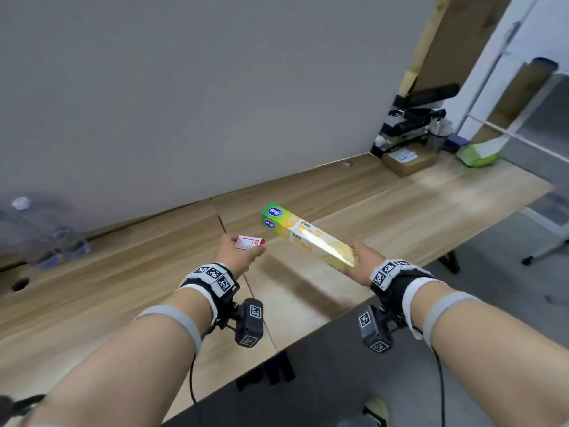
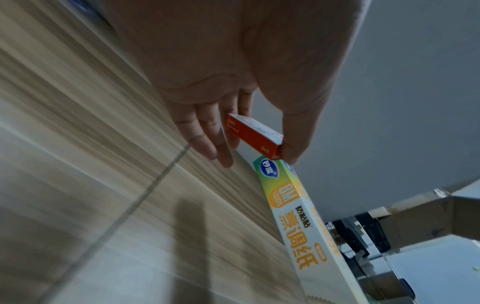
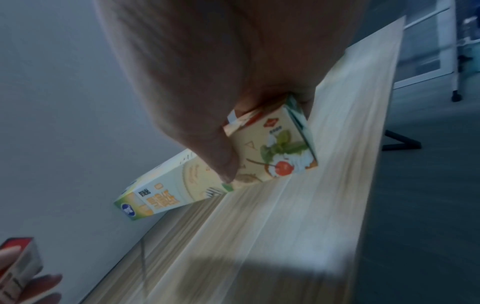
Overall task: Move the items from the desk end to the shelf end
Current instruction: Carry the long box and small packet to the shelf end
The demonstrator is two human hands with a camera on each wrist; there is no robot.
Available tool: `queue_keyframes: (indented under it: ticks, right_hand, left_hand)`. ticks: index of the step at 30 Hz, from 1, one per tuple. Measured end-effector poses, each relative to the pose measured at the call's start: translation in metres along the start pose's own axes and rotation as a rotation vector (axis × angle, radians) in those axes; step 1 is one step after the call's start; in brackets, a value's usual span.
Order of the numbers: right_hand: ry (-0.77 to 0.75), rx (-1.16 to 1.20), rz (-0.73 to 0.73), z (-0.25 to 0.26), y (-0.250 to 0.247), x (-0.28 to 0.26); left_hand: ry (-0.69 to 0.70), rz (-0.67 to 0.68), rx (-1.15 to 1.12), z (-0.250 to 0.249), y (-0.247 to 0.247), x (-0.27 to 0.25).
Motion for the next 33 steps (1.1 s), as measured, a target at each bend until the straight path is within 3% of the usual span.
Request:
queue_keyframes:
  ticks: [7, 13, 16, 21, 26, 33]
  right_hand:
    - [0.032, -0.148, 0.037, -0.195, -0.060, 0.036]
    - [0.031, -0.181, 0.041, -0.318, -0.113, 0.067]
    - [0.040, -0.204, 0.047, -0.357, -0.126, 0.092]
    - [0.065, -0.292, 0.019, -0.409, -0.144, 0.155]
    - [0.140, -0.458, 0.050, -0.453, -0.174, 0.231]
    - [0.129, -0.564, 0.101, -0.496, -0.211, 0.320]
  left_hand:
    - [-0.021, 0.065, -0.053, -0.038, 0.227, 0.023]
    - [-0.185, 0.191, -0.148, -0.049, 0.364, 0.040]
    - [-0.237, 0.258, -0.200, -0.046, 0.412, 0.056]
    - [-0.268, 0.146, -0.287, -0.038, 0.479, 0.100]
    - [-0.281, 0.095, -0.079, -0.037, 0.542, 0.148]
    - [-0.397, 0.040, -0.119, -0.042, 0.601, 0.191]
Point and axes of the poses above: each hand's wrist, its own x-axis towards the middle knuckle, its own y-axis out of the palm, z = x × y, the point moved 3 cm from there along x, towards the middle knuckle, and after that the axes turned 14 degrees about -x, right-handed, at the moved point
